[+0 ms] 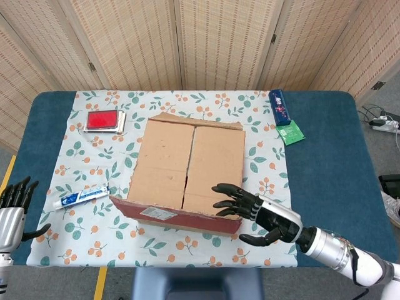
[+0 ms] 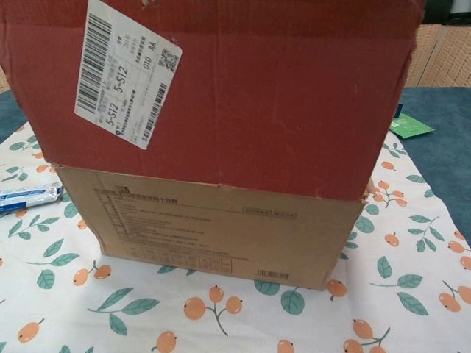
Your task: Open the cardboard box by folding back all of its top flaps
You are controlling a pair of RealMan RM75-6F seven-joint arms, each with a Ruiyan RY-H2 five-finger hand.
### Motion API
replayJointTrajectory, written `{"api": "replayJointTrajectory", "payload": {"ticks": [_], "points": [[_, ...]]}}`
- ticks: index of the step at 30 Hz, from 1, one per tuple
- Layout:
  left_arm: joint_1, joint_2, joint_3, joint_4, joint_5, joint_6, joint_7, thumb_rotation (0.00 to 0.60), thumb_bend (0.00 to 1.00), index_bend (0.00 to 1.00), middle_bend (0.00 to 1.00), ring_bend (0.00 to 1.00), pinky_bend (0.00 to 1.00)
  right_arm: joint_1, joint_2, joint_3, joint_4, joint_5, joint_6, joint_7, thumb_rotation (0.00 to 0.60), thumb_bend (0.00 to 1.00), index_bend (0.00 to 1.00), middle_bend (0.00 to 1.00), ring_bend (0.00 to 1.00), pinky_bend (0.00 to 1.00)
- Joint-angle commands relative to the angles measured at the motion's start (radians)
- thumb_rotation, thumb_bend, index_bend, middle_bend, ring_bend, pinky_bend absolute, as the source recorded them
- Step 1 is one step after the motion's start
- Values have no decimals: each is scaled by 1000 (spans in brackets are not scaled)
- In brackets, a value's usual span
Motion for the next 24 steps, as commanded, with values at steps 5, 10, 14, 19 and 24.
{"api": "replayJointTrajectory", "payload": {"ticks": [5, 10, 14, 19, 24], "points": [[4, 4, 2, -1, 9, 9, -8, 600, 135, 0, 37, 54, 0, 4, 9, -29, -49, -50, 3, -52, 600, 394, 0, 13, 122, 164], [7, 6, 2, -2, 12, 15, -13, 600, 135, 0, 37, 54, 0, 2, 3, -54, -78, -81, -9, -111, 600, 394, 0, 12, 121, 164], [9, 6, 5, -3, 22, 22, -11, 600, 135, 0, 37, 54, 0, -3, -7, -76, -94, -106, -11, -158, 600, 393, 0, 12, 119, 164], [10, 5, 6, -3, 24, 23, -9, 600, 135, 0, 37, 54, 0, -12, -1, -68, -90, -81, 20, -216, 600, 393, 0, 6, 115, 161], [9, 3, 5, -3, 20, 18, -6, 600, 135, 0, 37, 54, 0, -44, 6, -30, -94, 8, 40, -386, 600, 394, 0, 3, 110, 151]]}}
